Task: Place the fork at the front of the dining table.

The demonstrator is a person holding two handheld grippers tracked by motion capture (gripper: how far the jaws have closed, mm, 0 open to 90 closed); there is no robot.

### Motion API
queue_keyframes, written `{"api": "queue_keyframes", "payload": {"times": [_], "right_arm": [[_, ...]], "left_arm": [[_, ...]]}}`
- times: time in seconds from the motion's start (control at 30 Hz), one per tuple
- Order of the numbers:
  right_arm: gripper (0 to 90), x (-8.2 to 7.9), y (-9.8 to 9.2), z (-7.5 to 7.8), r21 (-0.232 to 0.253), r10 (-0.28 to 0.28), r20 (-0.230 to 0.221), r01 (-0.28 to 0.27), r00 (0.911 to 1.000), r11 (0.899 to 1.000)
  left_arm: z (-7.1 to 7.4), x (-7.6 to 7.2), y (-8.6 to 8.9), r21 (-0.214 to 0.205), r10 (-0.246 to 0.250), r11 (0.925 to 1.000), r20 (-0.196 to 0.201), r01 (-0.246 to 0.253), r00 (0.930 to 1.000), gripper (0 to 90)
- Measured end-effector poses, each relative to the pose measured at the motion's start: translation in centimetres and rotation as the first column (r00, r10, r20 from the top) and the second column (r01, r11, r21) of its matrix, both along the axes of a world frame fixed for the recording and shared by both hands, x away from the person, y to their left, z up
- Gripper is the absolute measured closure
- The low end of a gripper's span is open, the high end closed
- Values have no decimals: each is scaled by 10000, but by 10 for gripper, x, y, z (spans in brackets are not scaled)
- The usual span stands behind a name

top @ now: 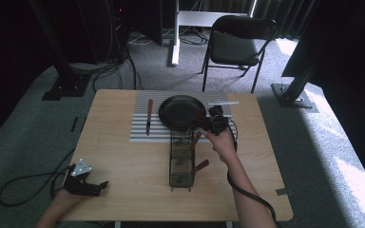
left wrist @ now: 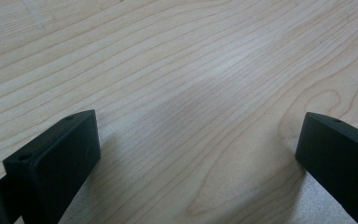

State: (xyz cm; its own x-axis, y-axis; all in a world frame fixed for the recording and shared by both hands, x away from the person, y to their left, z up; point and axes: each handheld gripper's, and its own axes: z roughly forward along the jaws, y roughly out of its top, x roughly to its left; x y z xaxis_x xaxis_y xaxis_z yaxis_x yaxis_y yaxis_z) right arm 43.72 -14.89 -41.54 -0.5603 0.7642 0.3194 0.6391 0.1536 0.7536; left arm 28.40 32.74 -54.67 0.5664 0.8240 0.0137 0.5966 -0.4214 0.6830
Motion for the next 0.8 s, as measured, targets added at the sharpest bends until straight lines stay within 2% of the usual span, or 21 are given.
{"api": "queue_keyframes", "payload": {"times": [0.03,0.23,0.33,0.47,0.53,0.8], "right_arm": [[729,0,1,0,-28,46,34,-46,10000,10000],[790,-3,2,2,40,295,22,-295,9996,9996],[801,-4,1,2,174,343,25,-343,9994,9993],[802,-6,1,5,84,355,151,-356,9993,9993],[803,-8,-1,8,280,374,191,-380,9991,9989],[804,-18,-8,30,266,360,668,-378,9971,9989]], "left_arm": [[0,0,0,1,-1,10000,0,1,10000,0],[0,0,0,2,-2,10000,-1,2,10000,0],[0,0,0,2,0,10000,-1,0,10000,0],[0,0,0,2,-1,10000,-3,1,10000,0],[0,0,0,0,1,10000,-1,-1,10000,0],[0,0,0,2,-1,10000,0,1,10000,0]]}}
